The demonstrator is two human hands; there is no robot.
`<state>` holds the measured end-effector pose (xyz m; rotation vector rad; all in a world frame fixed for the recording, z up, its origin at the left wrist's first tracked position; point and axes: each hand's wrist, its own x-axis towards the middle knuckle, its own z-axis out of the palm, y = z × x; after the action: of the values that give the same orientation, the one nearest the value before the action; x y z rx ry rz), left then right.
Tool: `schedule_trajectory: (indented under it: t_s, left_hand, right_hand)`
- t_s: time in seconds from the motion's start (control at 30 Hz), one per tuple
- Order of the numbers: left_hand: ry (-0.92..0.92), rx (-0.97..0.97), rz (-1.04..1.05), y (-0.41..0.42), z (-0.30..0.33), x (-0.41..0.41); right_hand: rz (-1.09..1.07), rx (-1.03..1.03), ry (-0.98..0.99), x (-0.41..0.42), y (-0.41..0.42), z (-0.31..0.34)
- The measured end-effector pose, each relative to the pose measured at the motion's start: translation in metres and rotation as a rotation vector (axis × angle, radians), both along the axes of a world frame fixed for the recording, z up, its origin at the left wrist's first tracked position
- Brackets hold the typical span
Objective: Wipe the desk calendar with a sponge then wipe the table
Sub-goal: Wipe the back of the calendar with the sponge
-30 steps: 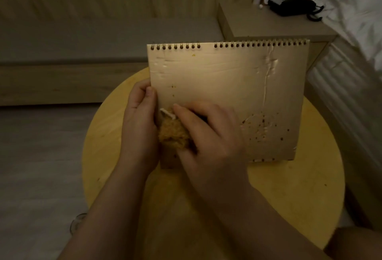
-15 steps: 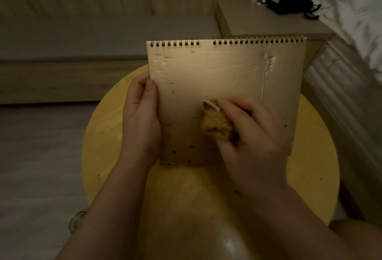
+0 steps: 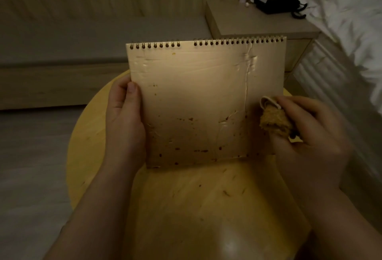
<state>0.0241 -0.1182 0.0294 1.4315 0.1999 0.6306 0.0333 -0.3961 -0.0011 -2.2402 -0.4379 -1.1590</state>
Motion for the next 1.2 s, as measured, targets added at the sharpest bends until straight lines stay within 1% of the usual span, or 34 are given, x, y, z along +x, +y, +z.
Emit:
schedule_trajectory:
  t_s: [0.13, 0.33, 0.43, 0.63, 0.77, 0.97, 1.2]
  left_hand:
    - [-0.014, -0.001, -0.001, 0.0, 0.0, 0.0]
    - [-0.015, 0.013, -0.013, 0.002, 0.0, 0.0]
    - [-0.019, 0.011, -0.022, 0.002, -0.001, -0.001]
    - [-0.025, -0.064, -0.043, 0.002, -0.004, 0.0]
    - [-0.016, -0.044, -0.078, 0.005, -0.002, 0.0]
    - [-0.008, -0.032, -0.106, 0.007, -0.001, -0.001]
    - [-0.015, -0.037, -0.078, 0.007, -0.003, 0.0]
  right_hand:
    - [-0.021, -0.056, 0.012, -0.005, 0.002, -0.01]
    - [0.056, -0.061, 0.04, -0.014, 0.03, -0.012]
    - [0.119, -0.046, 0.069, -0.023, 0.056, -0.013]
    - [0.303, 0.001, 0.088, -0.041, 0.121, -0.009]
    - [0.381, 0.04, 0.084, -0.05, 0.153, -0.004]
    - [0.361, 0.022, 0.088, -0.047, 0.146, -0.005]
    - [0.229, -0.04, 0.097, -0.034, 0.098, -0.004]
